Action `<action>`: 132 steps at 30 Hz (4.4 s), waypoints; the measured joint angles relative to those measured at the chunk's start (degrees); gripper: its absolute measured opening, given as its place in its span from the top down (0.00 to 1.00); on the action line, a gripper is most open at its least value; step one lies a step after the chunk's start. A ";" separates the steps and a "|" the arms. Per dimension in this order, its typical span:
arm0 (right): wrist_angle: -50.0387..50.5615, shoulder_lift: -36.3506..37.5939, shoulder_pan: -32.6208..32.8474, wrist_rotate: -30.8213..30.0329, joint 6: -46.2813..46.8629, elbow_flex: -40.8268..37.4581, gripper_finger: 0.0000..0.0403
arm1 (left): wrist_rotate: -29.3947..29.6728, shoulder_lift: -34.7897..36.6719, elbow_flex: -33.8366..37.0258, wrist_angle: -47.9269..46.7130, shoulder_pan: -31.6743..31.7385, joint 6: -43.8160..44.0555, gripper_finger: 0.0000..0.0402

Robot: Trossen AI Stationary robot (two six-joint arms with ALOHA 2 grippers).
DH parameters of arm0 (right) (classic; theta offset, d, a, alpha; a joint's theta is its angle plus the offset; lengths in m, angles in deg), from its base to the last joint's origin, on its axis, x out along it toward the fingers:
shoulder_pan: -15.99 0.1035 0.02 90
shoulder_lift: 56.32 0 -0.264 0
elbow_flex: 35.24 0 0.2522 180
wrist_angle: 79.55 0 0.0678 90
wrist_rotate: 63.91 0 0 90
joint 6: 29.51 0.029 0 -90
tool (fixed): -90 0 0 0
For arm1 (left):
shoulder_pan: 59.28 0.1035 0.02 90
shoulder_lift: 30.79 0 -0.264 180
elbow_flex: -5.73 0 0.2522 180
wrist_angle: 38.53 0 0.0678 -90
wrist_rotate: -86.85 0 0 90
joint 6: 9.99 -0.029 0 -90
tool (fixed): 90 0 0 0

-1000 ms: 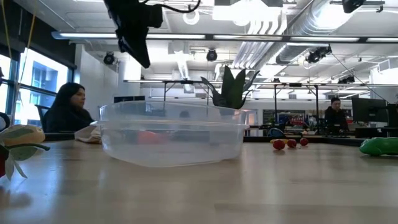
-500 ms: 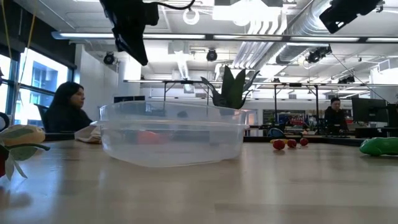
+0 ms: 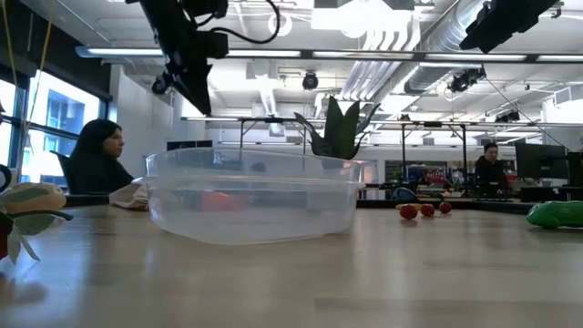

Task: Pick and placing Produce into tupperware
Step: Put the carrot into the transparent container

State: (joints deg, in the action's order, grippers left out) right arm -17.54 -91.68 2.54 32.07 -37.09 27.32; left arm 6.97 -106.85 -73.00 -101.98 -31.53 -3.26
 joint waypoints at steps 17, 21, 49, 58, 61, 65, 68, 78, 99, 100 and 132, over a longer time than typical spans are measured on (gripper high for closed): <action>0.00 0.00 0.00 0.00 0.00 0.00 1.00 | -2.72 -8.23 -0.05 -0.99 0.00 2.04 0.62; 0.00 0.00 0.01 0.01 0.00 0.00 1.00 | -1.68 -10.93 -0.06 -1.02 0.06 1.23 0.51; 0.00 0.02 0.01 0.01 0.02 0.00 1.00 | -2.76 -23.85 -0.09 3.73 0.04 -0.68 0.25; 0.01 0.02 0.00 0.01 0.02 0.00 1.00 | -2.05 -24.44 -0.11 4.62 0.44 1.23 0.21; 0.02 0.02 0.00 0.01 0.02 0.00 1.00 | -1.99 -24.44 -0.11 4.67 0.44 1.23 0.21; 0.02 0.02 0.00 0.01 0.02 0.00 1.00 | -2.14 -24.99 -0.13 4.83 0.42 1.25 0.22; 0.01 0.02 0.00 0.01 0.02 0.00 1.00 | -2.50 -25.78 -0.15 4.18 1.04 1.65 0.22; 0.01 0.02 0.00 0.00 0.02 0.00 1.00 | -3.42 -29.55 -0.11 4.74 1.99 1.56 0.22; 0.01 0.02 0.02 0.01 0.02 0.00 1.00 | -3.95 -29.73 -0.09 4.41 1.92 1.02 0.26; 0.02 0.02 0.01 0.01 0.02 0.00 1.00 | -4.32 -29.73 -0.09 4.43 1.92 1.04 0.28; 0.02 0.00 0.01 0.01 0.02 0.00 1.00 | -7.23 -29.68 -0.11 4.64 1.88 1.07 0.56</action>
State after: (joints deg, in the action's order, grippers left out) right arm -17.52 -91.68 2.55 32.09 -37.07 27.32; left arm -0.26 -136.53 -73.11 -97.34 -29.65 -2.19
